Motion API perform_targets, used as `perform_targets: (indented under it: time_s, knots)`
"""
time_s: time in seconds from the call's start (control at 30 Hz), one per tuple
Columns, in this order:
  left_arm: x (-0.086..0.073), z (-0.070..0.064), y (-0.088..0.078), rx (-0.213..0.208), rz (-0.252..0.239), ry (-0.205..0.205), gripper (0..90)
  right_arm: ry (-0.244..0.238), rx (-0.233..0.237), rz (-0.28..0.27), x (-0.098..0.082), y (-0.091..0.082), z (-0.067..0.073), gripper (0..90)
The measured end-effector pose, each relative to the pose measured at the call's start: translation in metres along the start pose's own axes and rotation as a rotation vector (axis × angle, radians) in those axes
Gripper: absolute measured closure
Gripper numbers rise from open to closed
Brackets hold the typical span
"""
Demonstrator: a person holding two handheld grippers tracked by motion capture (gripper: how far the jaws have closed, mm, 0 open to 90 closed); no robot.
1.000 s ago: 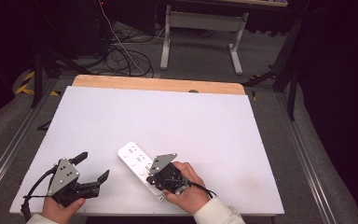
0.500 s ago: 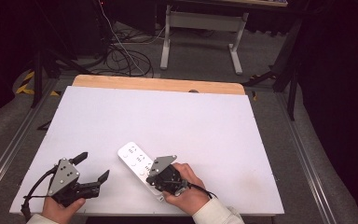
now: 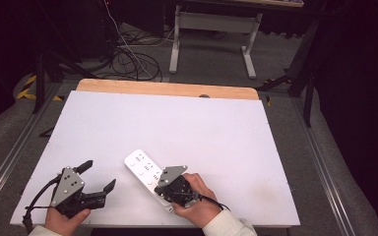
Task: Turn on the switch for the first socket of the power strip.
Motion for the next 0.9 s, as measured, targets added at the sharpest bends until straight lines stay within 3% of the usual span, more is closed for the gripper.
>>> perform_targets:
  time_s: [0.57, 0.77, 0.9]
  knots:
    - [-0.0008, 0.0000, 0.0010, 0.006, 0.006, 0.001, 12.1, 0.035, 0.030, -0.011, -0.0026, 0.0011, -0.0026, 90.0]
    - [-0.0010, 0.0005, 0.0011, 0.008, 0.008, 0.001, 12.1, 0.029, 0.020, -0.009, -0.0019, 0.0004, -0.0022, 90.0]
    - [-0.0007, 0.0014, 0.0007, 0.006, 0.004, -0.002, 12.1, 0.021, 0.016, -0.046, 0.0020, -0.0060, -0.0013, 90.0]
Point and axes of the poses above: each handheld gripper's, and its own axes: y roughly forward along the jaws, x roughly out of its top, z roughly to its left, the point moved 7 cm from there along y, roughly forward along the jaws, and after that the axes turned 12 degrees about -y, right-handed, at the moved point
